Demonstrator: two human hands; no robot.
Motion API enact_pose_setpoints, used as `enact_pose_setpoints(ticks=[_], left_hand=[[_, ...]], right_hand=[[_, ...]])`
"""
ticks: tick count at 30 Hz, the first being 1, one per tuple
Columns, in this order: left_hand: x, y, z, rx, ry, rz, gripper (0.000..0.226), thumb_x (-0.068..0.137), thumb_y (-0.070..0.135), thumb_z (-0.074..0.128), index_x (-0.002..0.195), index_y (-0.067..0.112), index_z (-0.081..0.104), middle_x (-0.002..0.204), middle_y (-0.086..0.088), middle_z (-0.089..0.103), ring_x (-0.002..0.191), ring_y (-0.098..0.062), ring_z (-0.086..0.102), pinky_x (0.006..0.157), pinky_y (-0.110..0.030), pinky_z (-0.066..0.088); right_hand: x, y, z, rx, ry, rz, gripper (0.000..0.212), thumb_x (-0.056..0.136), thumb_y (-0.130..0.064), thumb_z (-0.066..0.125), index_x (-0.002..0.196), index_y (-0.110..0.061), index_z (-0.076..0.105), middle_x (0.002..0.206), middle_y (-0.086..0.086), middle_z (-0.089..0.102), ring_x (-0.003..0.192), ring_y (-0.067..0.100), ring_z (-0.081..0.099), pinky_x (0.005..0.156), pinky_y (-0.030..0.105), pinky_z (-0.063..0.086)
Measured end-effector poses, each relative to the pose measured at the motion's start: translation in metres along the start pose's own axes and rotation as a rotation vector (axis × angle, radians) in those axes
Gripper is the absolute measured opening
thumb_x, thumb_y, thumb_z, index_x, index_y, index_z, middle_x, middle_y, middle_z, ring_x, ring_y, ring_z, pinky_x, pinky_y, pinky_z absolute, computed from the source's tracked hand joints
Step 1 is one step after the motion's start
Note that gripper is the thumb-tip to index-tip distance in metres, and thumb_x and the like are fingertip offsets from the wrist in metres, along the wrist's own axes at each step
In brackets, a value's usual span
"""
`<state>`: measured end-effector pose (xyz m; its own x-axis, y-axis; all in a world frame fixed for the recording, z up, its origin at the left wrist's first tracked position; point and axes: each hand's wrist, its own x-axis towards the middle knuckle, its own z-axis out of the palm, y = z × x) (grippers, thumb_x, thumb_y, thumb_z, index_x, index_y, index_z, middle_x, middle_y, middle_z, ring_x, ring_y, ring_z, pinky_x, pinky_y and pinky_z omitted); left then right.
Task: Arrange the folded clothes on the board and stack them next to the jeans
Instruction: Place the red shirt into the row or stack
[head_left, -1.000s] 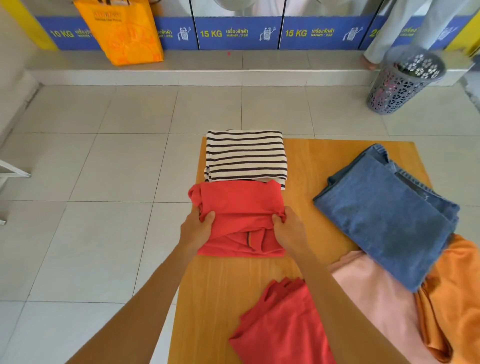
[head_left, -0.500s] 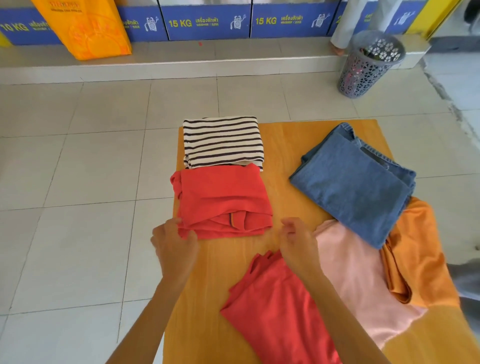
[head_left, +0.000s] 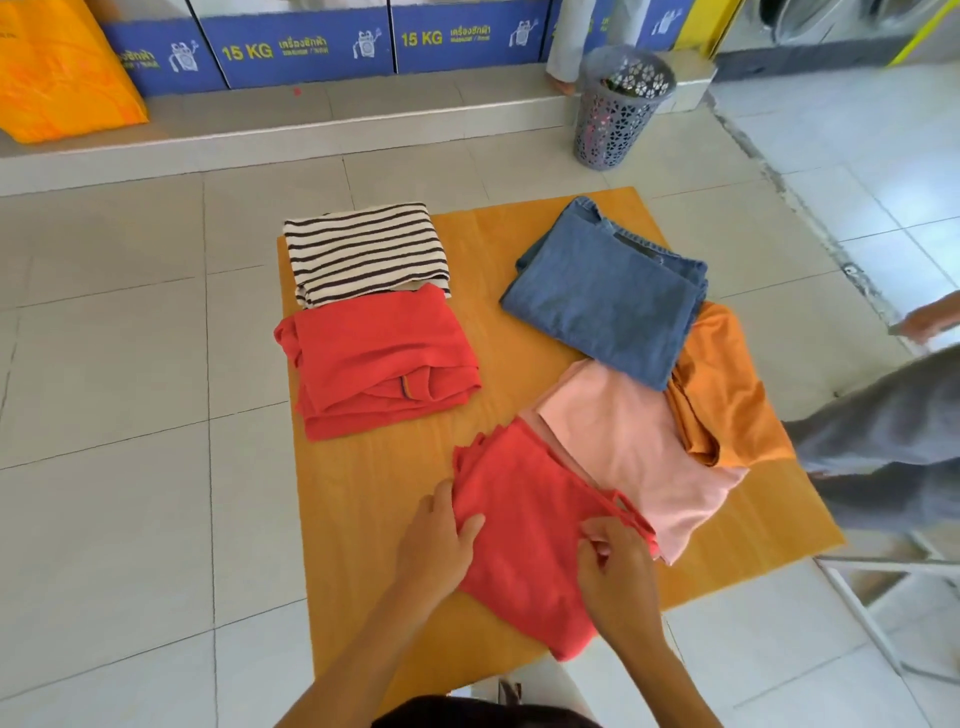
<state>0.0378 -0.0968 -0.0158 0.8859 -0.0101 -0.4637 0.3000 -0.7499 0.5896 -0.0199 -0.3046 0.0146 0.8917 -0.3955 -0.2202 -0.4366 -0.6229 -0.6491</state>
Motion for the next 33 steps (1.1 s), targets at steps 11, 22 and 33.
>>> enact_pose_setpoints(ticks=[11,22,33], left_hand=[[-0.005,-0.052,-0.056,0.086,-0.003,-0.042,0.043,0.098,0.036,0.052,0.14,0.03,0.049,0.131,0.002,0.063,0.116,-0.024,0.06,0.095,-0.038,0.049],[-0.069,-0.104,-0.038,-0.085,0.25,-0.201,0.043,0.093,0.037,0.056,0.132,0.023,0.044,0.123,-0.004,0.056,0.108,-0.024,0.058,0.088,-0.041,0.054],[-0.027,-0.082,-0.042,-0.06,0.321,-0.01,0.031,0.099,0.036,0.052,0.126,0.022,0.057,0.119,-0.006,0.049,0.106,-0.023,0.052,0.094,-0.034,0.045]], right_hand=[[-0.007,-0.036,0.019,-0.199,-0.011,-0.054,0.034,0.086,-0.018,0.063,0.12,-0.018,0.065,0.122,0.007,0.058,0.12,0.03,0.046,0.104,0.042,0.033],[-0.043,-0.009,0.047,-0.048,-0.259,0.249,0.059,0.091,-0.048,0.06,0.131,-0.009,0.042,0.122,0.01,0.052,0.103,0.025,0.056,0.087,0.042,0.05],[-0.016,-0.021,0.049,0.076,-0.311,0.257,0.051,0.085,-0.06,0.062,0.114,-0.017,0.059,0.104,-0.004,0.067,0.092,0.015,0.063,0.074,0.034,0.053]])
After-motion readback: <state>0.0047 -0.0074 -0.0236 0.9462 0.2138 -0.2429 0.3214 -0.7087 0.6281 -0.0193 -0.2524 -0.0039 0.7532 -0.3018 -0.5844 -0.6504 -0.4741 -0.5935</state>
